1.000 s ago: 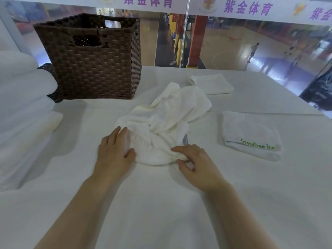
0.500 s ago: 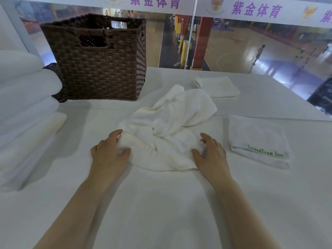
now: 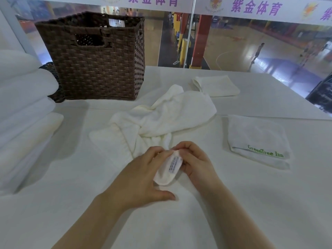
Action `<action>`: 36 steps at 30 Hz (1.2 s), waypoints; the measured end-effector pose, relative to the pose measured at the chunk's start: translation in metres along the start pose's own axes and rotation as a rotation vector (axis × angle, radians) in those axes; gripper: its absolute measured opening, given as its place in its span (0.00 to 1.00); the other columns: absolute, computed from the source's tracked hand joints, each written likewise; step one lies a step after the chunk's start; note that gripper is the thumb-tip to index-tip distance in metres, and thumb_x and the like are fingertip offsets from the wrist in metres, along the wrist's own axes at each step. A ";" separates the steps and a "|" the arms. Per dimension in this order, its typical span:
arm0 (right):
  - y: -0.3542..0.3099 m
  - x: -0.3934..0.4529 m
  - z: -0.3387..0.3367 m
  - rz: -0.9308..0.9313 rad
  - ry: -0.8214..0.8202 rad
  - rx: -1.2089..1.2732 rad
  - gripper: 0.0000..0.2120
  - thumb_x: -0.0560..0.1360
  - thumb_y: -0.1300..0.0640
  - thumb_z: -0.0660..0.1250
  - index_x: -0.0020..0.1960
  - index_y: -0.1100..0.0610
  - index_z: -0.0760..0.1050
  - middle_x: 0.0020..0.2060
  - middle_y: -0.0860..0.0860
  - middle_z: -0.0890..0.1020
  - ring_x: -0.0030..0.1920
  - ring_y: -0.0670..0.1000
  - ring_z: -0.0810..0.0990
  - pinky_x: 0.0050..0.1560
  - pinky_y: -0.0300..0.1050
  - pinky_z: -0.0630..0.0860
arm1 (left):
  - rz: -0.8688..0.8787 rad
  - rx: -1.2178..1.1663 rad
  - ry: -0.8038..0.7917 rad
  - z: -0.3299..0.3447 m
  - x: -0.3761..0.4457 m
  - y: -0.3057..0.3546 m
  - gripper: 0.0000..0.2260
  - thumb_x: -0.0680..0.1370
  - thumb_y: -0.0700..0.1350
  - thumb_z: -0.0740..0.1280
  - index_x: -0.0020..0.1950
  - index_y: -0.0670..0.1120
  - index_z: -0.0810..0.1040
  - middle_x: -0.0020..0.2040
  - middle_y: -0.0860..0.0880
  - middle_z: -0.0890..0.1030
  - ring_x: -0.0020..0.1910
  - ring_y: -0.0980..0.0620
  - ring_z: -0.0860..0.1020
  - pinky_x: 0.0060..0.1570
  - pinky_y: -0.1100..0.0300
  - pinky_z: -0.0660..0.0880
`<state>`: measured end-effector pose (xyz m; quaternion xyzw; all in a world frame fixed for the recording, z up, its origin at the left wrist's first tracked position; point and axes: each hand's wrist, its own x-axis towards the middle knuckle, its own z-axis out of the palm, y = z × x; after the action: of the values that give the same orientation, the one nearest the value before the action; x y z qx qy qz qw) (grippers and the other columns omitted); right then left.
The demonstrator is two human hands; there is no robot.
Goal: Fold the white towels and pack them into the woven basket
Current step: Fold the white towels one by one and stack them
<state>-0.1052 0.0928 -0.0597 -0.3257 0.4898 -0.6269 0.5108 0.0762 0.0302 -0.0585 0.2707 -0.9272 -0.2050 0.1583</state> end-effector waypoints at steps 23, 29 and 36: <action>0.015 0.089 0.017 -0.505 0.229 -1.275 0.16 0.73 0.53 0.66 0.60 0.51 0.77 0.65 0.52 0.74 0.65 0.57 0.69 0.64 0.55 0.71 | -0.417 -1.054 0.787 -0.046 -0.002 -0.012 0.07 0.64 0.58 0.71 0.39 0.60 0.80 0.39 0.56 0.82 0.43 0.49 0.78 0.43 0.50 0.73; 0.003 0.059 0.005 -0.819 0.242 -1.185 0.11 0.75 0.53 0.65 0.53 0.54 0.81 0.56 0.47 0.82 0.58 0.50 0.77 0.62 0.45 0.69 | -0.485 -1.064 1.059 -0.062 -0.008 -0.034 0.05 0.77 0.46 0.70 0.48 0.58 0.80 0.48 0.56 0.84 0.51 0.53 0.82 0.58 0.45 0.77; 0.000 0.033 -0.004 -0.914 0.367 -1.169 0.09 0.76 0.58 0.64 0.52 0.57 0.82 0.53 0.52 0.79 0.56 0.51 0.74 0.60 0.39 0.69 | -0.439 -0.977 0.877 -0.057 -0.004 -0.040 0.13 0.81 0.40 0.64 0.59 0.55 0.79 0.59 0.55 0.81 0.59 0.57 0.78 0.60 0.55 0.74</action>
<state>-0.1177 0.0618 -0.0640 -0.6041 0.6355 -0.4586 -0.1446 0.1201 -0.0150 -0.0289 0.4077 -0.5026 -0.4979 0.5773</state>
